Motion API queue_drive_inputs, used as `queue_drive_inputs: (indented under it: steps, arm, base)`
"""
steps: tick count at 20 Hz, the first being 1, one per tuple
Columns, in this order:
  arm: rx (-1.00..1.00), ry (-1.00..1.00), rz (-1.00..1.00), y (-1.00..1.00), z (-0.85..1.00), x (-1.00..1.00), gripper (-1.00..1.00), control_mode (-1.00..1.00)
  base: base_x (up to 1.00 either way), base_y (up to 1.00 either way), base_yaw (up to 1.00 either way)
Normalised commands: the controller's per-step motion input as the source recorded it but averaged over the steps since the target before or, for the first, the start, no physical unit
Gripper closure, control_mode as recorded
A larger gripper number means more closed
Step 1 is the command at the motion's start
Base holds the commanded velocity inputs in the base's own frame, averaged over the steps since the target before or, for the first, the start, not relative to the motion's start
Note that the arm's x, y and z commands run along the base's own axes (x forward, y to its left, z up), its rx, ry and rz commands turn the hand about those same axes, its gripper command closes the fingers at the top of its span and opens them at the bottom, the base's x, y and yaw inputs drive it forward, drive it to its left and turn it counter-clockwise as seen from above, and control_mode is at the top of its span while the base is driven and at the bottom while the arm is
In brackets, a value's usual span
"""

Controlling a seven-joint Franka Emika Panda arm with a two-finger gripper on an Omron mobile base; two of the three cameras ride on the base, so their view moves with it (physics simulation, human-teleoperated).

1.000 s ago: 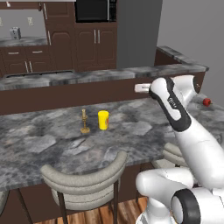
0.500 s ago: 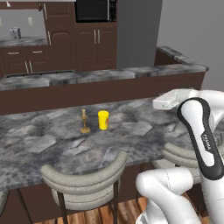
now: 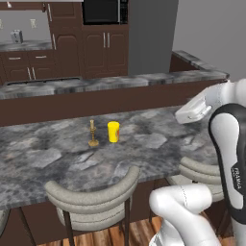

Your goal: Open the cabinet directly in front. Then move the liquor and the cup to the dining counter with the candle on it.

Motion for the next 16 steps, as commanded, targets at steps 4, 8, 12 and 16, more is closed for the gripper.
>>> queue_drive_inputs:
  steps: [4,8,12,16]
  arm:
    - [-0.47,0.31,0.0,0.01,0.05,-0.86,-1.0,-1.0]
    - [-0.13,0.09,-0.02,0.0,-0.02,-0.17,-1.0,-1.0]
    - [0.0,0.01,0.01,0.0,-0.16,-0.39,-1.0,-1.0]
    - [0.0,0.0,0.01,0.0,-0.11,-0.25,-1.0,1.0]
  base:
    - [0.0,0.0,0.0]
    - [0.0,0.0,0.0]
    - [0.0,0.0,0.0]
    - [-0.75,0.22,0.06]
